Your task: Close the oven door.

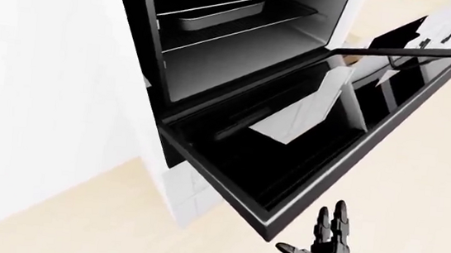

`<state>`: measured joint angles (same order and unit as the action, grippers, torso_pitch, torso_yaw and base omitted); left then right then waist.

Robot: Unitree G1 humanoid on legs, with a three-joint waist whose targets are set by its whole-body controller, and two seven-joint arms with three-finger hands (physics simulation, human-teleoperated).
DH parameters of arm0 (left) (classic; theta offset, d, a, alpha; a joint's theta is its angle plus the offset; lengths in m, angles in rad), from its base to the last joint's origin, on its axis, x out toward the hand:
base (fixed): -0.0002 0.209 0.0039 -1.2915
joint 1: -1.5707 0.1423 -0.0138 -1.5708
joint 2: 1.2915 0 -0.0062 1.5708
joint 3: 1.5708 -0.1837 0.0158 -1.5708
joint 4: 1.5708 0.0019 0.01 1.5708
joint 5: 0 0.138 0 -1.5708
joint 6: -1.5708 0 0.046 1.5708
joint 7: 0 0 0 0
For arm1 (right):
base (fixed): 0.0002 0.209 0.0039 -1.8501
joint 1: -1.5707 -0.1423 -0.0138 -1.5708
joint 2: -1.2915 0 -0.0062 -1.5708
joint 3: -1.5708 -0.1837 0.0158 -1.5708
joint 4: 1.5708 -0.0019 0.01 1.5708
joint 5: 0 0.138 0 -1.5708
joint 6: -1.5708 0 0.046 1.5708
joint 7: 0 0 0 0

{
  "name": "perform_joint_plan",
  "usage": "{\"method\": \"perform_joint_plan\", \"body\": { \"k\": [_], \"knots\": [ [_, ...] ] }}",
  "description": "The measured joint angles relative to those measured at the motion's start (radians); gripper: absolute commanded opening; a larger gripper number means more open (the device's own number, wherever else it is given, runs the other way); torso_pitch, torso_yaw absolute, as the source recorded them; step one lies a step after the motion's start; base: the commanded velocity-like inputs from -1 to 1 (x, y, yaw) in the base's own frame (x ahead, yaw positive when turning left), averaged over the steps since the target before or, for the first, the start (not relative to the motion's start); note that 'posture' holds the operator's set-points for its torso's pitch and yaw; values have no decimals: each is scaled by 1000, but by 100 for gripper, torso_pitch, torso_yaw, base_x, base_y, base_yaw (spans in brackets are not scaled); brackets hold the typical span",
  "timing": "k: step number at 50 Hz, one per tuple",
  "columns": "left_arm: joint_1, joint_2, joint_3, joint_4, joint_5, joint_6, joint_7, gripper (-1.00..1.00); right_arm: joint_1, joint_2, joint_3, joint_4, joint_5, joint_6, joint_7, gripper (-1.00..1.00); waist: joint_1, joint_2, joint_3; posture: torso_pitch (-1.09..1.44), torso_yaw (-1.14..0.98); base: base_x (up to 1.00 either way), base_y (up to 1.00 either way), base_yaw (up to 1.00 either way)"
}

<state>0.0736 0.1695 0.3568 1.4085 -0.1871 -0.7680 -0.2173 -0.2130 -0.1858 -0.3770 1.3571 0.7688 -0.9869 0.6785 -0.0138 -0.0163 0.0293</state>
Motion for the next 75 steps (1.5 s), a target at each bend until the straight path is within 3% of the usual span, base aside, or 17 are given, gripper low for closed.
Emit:
{"method": "perform_joint_plan", "body": {
  "k": [10,18,28,41,60,75],
  "knots": [
    [-6,12,7,-2,-6,7,-6,100,-32,-24,43,-89,63,67,-10,100,2,5,-5,0,0,0,0,0],
    [-5,11,14,-3,-1,8,-8,100,66,-5,118,-503,-14,214,-183,100,9,7,-14,0,0,0,0,0],
    [1,2,3,0,-1,1,0,100,154,17,86,-833,-117,405,-324,100,10,3,-14,0,0,0,0,0],
    [0,3,-2,-2,-4,-1,1,100,213,61,87,-1309,-215,714,-483,100,9,9,-13,0,0,0,0,0],
    [1,2,4,-1,1,3,-3,100,60,8,88,-1588,-263,1039,-609,100,15,3,-10,0,0,0,0,0],
    [-3,5,3,-1,1,8,-3,100,-148,-76,109,-1679,-271,1354,-743,100,17,3,6,0,0,0,0,0]
  ]
}}
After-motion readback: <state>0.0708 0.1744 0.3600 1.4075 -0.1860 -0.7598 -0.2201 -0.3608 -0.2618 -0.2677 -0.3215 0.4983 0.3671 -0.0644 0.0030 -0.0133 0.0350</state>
